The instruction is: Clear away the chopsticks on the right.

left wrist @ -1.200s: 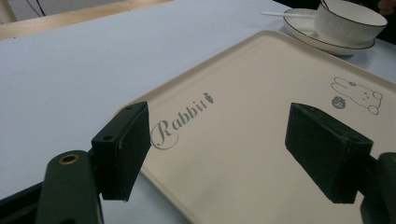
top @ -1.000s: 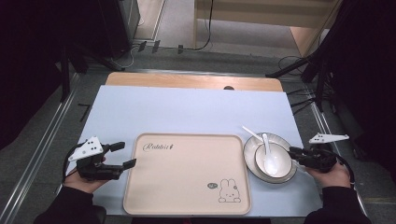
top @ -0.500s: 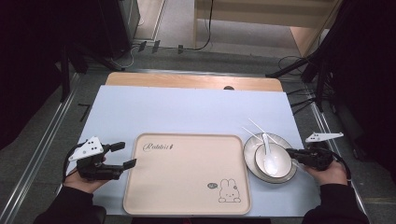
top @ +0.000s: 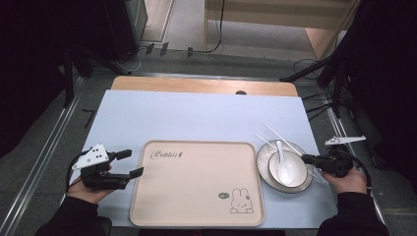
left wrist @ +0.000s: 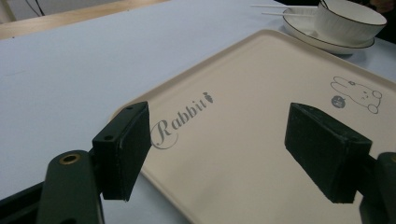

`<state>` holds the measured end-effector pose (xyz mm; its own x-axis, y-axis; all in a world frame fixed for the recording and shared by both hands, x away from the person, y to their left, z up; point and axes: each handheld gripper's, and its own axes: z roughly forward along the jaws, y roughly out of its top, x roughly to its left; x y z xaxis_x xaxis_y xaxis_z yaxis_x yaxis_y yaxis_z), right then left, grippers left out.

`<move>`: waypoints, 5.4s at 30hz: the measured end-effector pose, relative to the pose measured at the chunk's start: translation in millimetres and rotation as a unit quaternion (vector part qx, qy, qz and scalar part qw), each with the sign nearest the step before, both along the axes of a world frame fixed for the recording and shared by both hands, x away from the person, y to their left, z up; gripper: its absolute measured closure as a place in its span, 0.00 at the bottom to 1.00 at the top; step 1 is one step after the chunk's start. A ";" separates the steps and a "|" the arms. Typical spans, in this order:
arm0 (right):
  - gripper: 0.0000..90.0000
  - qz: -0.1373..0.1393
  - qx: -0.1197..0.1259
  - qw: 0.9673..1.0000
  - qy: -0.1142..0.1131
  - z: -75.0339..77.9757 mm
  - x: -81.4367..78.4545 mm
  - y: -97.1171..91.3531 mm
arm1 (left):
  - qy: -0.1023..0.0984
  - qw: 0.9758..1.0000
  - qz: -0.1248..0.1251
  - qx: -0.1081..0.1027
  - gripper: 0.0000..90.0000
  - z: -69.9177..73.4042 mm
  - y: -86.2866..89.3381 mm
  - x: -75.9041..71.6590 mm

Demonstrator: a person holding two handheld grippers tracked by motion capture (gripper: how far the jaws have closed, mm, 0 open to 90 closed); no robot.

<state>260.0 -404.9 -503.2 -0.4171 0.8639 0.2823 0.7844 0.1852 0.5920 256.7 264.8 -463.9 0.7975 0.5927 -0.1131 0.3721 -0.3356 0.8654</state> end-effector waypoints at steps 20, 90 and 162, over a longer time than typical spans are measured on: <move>0.95 -0.079 0.000 0.996 -0.039 57.7 -21.6 35.3 | 0.002 1.000 0.003 0.000 0.25 -0.1 0.5 0.6; 0.92 -0.012 -0.025 1.000 -0.010 -24.6 -79.5 219.6 | -0.001 1.000 -0.006 -0.005 0.26 0.7 -5.4 8.6; 0.26 0.009 0.053 0.986 -0.157 33.1 -39.5 7.0 | 0.004 1.000 0.004 -0.002 0.26 -0.4 -0.3 3.2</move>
